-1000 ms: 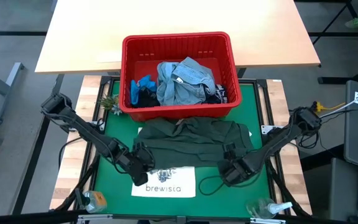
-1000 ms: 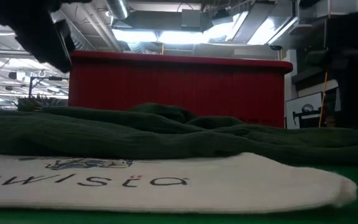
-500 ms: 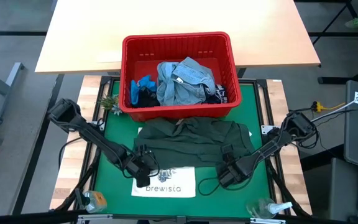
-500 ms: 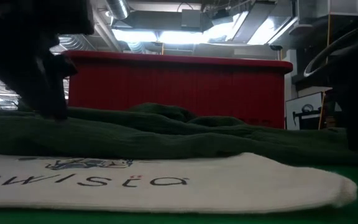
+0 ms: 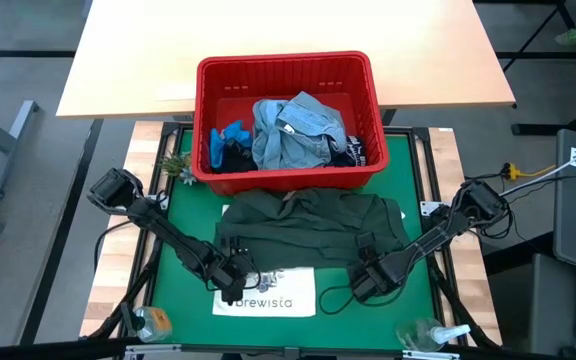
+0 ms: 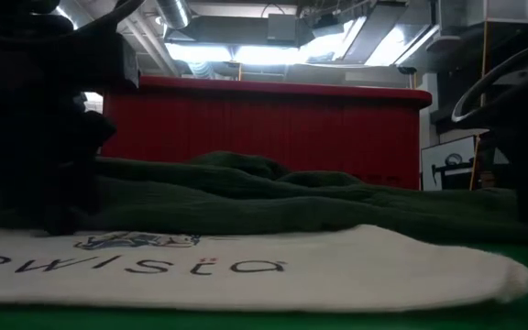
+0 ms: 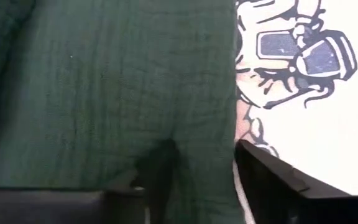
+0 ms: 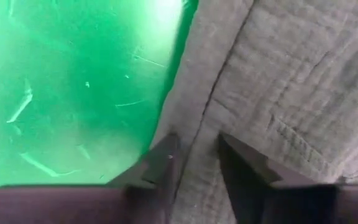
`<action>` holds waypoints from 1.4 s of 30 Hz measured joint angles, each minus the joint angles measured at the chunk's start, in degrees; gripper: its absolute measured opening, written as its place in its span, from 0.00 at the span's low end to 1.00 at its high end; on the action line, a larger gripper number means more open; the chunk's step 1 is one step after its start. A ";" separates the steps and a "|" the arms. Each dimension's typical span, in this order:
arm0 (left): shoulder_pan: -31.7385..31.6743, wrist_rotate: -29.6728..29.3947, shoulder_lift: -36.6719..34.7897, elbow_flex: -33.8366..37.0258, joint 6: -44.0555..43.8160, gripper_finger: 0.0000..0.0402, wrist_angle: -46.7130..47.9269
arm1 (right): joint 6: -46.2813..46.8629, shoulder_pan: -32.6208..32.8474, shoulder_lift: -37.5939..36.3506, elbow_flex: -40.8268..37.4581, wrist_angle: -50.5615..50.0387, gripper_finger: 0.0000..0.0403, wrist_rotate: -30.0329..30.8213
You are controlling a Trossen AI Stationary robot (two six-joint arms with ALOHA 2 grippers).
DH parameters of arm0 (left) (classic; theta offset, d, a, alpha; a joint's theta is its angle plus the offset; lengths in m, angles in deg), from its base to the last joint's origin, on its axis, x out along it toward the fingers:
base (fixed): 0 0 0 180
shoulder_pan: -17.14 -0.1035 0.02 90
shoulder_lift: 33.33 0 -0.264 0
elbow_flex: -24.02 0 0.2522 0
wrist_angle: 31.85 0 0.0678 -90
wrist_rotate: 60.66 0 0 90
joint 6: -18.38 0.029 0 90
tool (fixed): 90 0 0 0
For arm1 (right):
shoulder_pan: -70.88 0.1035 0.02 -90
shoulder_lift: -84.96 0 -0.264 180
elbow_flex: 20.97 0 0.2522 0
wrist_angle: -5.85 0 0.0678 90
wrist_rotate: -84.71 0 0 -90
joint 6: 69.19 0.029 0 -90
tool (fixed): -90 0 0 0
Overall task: Fold Laundry from Bin
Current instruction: Fold the green t-shirt
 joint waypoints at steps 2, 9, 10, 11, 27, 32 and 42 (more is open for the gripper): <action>-0.01 -0.05 -0.08 0.03 0.00 0.29 0.04 | 0.00 0.00 0.05 -0.02 -0.02 0.19 0.00; -0.13 1.48 -2.03 -0.46 0.07 0.02 2.15 | -0.02 -0.02 -0.08 -0.04 0.01 0.04 -1.39; -0.13 1.66 -2.63 -0.73 0.09 0.02 2.61 | 0.00 -0.02 -0.23 -0.03 -0.02 0.05 -2.35; -0.15 1.75 -3.25 -1.01 0.07 0.02 3.00 | -0.02 -0.02 -0.47 -0.02 -0.02 0.06 -3.41; 0.33 6.67 -5.51 -8.55 -0.02 0.01 13.40 | -3.41 0.07 -1.94 7.59 -2.05 0.01 -9.38; 0.33 6.69 -5.53 -8.55 0.19 0.02 13.30 | -3.43 0.02 -1.94 7.59 -2.01 0.02 -9.34; 0.35 7.32 -5.57 -8.66 -1.15 0.18 12.90 | -3.48 0.02 -1.94 7.59 -1.99 0.01 -9.09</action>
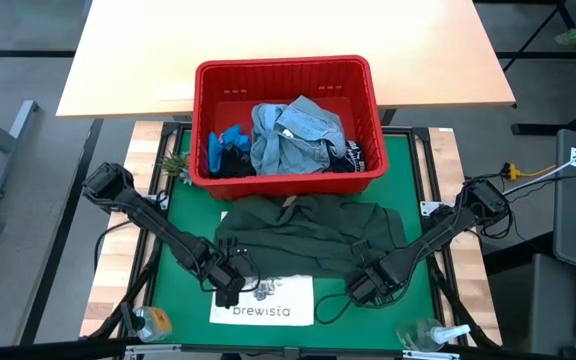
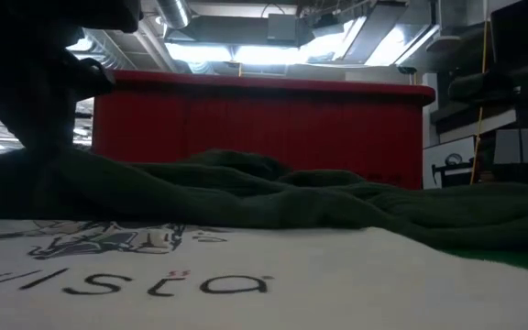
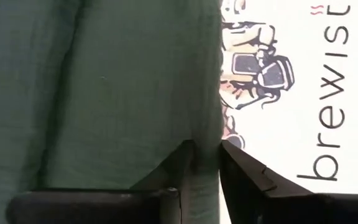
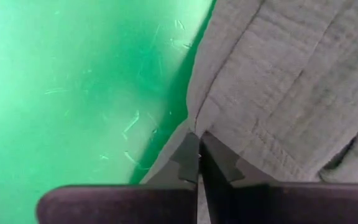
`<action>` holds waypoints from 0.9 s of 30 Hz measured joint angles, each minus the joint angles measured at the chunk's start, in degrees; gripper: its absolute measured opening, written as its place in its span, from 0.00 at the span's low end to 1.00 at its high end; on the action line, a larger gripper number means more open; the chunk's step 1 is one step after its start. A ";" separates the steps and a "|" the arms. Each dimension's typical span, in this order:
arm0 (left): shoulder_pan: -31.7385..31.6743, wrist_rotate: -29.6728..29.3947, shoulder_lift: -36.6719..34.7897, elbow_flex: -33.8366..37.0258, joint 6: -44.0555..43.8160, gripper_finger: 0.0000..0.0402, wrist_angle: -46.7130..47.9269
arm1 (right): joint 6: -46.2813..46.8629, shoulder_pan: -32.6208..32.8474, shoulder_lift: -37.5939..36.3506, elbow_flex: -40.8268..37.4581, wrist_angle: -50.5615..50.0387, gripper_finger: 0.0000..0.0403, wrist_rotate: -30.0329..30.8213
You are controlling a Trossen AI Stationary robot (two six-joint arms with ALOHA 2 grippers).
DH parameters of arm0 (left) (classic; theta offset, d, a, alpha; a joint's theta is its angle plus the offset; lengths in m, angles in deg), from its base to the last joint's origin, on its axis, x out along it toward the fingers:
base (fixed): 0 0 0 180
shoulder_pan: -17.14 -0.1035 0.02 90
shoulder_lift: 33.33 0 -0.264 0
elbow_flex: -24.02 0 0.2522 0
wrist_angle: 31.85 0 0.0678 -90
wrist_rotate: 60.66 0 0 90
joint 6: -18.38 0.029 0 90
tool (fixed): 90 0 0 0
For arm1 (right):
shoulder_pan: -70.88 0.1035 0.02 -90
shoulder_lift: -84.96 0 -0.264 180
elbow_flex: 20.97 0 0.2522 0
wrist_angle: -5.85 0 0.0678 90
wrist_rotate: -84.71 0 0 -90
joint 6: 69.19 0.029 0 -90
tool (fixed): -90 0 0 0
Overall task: Fold Laundry from Bin
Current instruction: Fold the green t-shirt
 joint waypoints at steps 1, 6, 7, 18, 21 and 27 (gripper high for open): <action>-0.02 -0.09 0.00 0.00 -0.20 0.18 0.00 | 0.00 0.00 0.00 0.00 -0.02 0.01 0.00; 0.00 -0.61 0.00 0.00 -0.41 0.06 0.01 | -0.02 0.00 0.00 0.00 0.00 0.01 0.00; 0.00 -0.66 0.00 0.00 -0.46 0.03 0.00 | -0.02 0.00 0.00 0.00 0.00 0.01 0.00; 1.59 3.87 -0.31 -5.09 -0.17 0.00 3.91 | -1.25 1.25 -0.28 5.65 -4.96 0.01 -2.49; 3.32 4.13 -0.31 -7.84 0.56 0.00 5.11 | -2.18 3.10 -0.35 8.07 -4.39 0.01 -5.14; 6.86 6.18 -0.35 -9.20 -3.03 0.00 5.32 | 0.62 7.52 -0.35 8.87 -4.23 0.01 -9.45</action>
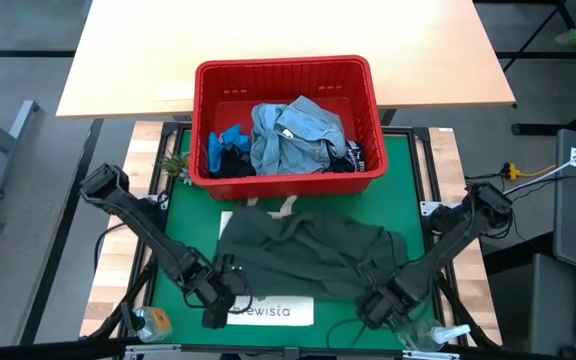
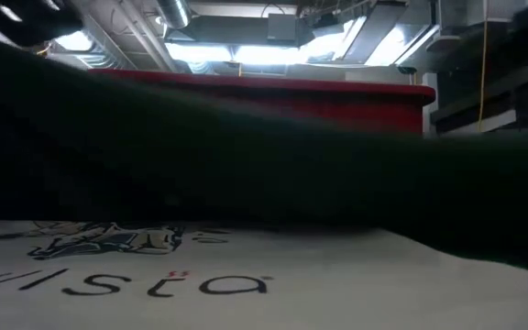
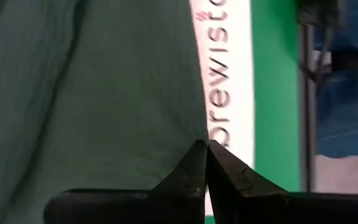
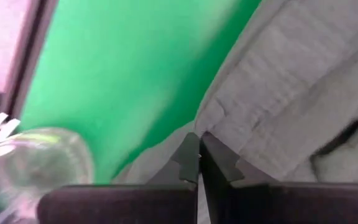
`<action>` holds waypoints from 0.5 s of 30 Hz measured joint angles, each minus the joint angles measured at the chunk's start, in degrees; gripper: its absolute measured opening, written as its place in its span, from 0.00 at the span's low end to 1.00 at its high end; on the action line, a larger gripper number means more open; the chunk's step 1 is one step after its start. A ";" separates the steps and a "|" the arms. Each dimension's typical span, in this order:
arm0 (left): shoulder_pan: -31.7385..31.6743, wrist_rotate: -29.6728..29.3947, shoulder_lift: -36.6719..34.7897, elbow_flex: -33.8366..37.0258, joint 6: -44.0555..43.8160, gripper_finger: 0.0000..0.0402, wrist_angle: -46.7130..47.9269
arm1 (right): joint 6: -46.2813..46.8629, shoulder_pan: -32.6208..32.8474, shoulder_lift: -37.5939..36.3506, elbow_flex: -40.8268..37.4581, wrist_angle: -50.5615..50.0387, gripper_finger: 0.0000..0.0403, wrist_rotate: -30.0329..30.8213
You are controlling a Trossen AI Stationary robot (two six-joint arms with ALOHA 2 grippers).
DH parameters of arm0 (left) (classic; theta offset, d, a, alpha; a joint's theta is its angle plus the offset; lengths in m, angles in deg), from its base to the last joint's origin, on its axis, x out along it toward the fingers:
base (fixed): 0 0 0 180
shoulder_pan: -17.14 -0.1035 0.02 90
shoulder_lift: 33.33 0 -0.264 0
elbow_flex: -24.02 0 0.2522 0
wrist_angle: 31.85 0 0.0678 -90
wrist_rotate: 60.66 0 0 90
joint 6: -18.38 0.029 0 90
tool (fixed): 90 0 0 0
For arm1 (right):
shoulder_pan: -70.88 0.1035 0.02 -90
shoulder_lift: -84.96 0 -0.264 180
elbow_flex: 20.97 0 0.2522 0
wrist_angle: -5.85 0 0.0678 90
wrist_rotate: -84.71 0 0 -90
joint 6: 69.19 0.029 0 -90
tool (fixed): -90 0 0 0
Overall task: Fold Laundry from Bin
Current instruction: Fold the green t-shirt
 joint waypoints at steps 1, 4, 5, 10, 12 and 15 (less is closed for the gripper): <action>0.55 0.51 0.00 0.00 -0.33 0.00 0.06 | 0.70 0.61 0.00 0.00 -0.08 0.01 -0.70; 2.13 2.02 0.00 0.00 -1.21 0.00 -0.26 | 1.74 2.28 0.00 0.00 0.66 0.01 -1.62; 2.63 2.12 0.00 0.00 -2.02 0.00 -0.57 | 1.74 2.71 0.00 0.00 1.27 0.01 -1.72; 4.45 2.39 0.00 0.00 -3.39 0.00 -3.41 | 1.74 3.43 0.16 0.00 5.91 0.01 -1.93; 5.03 2.43 0.02 0.00 -3.43 0.00 -4.88 | 1.74 3.41 0.22 0.00 7.22 0.01 -1.92; 5.71 2.50 0.04 0.00 -3.52 0.00 -6.55 | 1.61 3.41 0.22 0.00 8.33 0.01 -1.92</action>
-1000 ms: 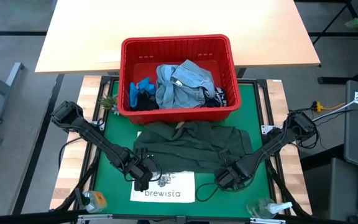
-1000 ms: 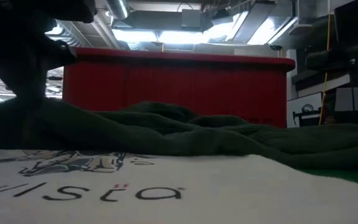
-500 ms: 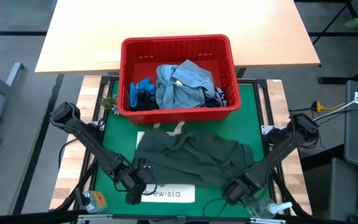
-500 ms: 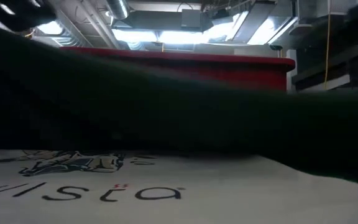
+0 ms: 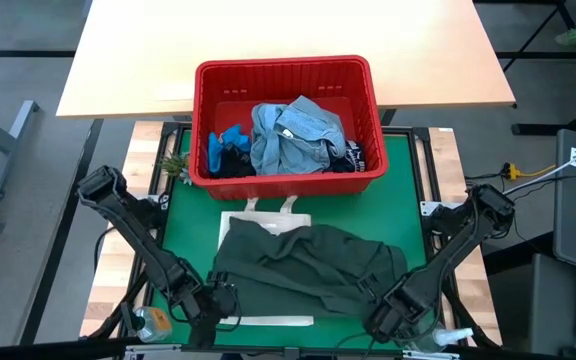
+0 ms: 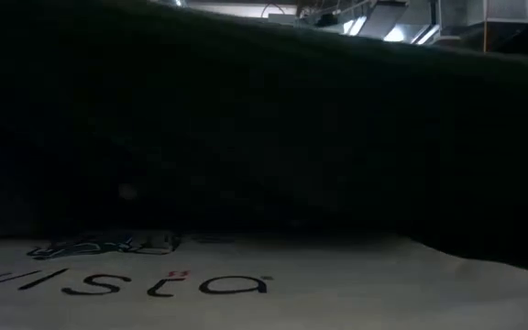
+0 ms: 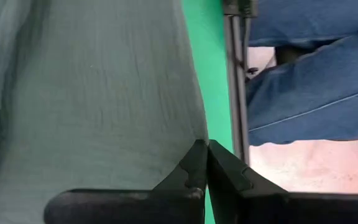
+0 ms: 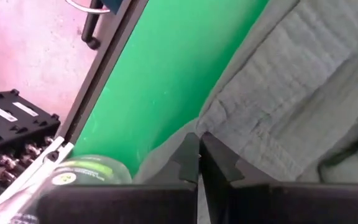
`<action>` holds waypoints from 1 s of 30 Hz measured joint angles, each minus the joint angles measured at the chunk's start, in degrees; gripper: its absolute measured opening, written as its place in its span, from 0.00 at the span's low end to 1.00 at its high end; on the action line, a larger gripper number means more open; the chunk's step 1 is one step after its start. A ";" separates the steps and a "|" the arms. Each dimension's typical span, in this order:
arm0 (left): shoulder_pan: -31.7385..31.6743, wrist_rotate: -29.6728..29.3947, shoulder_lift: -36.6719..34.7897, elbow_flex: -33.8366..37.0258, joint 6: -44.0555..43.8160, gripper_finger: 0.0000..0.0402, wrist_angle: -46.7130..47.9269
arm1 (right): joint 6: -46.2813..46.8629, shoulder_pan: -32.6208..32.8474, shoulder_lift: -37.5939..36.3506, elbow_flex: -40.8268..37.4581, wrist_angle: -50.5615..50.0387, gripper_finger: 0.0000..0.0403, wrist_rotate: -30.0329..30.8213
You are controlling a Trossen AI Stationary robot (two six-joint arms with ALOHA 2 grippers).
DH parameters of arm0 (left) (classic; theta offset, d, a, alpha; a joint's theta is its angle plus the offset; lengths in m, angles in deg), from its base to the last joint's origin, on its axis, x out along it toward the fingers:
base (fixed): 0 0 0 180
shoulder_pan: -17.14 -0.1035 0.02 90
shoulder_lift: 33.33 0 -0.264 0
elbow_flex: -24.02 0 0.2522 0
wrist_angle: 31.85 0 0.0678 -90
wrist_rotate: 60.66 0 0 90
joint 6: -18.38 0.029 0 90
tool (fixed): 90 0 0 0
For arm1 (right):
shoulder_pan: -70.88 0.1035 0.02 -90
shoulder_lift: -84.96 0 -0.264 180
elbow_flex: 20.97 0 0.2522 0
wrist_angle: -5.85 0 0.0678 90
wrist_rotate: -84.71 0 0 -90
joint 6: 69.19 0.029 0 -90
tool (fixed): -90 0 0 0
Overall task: Fold Laundry from Bin
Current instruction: Fold the green t-shirt
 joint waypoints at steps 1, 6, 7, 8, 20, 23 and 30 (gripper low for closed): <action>0.22 -0.02 0.00 0.00 0.00 0.00 -0.35 | -0.10 -0.02 0.00 0.00 0.08 0.01 0.00; 1.10 -0.04 0.00 0.00 -2.36 0.02 -1.11 | -0.13 -0.04 0.00 0.00 0.20 0.01 0.00; 1.11 -0.01 0.00 0.00 -3.32 0.03 -1.13 | -0.15 -0.04 0.00 0.00 0.25 0.01 0.00; 1.13 0.05 0.00 0.00 -4.40 0.05 -1.11 | -0.15 -0.04 0.00 0.00 0.28 0.01 0.00; 0.83 -4.02 0.04 0.00 -8.46 0.28 -1.09 | -0.20 -0.15 0.02 -0.04 0.47 0.27 3.11; -0.76 -9.44 0.04 0.00 -8.09 0.32 -1.09 | -0.26 -1.85 0.02 -0.04 -0.17 0.35 3.16; -8.27 -12.40 0.07 0.00 3.72 0.33 -1.07 | -5.64 -9.25 0.00 -0.07 -6.41 0.39 -0.55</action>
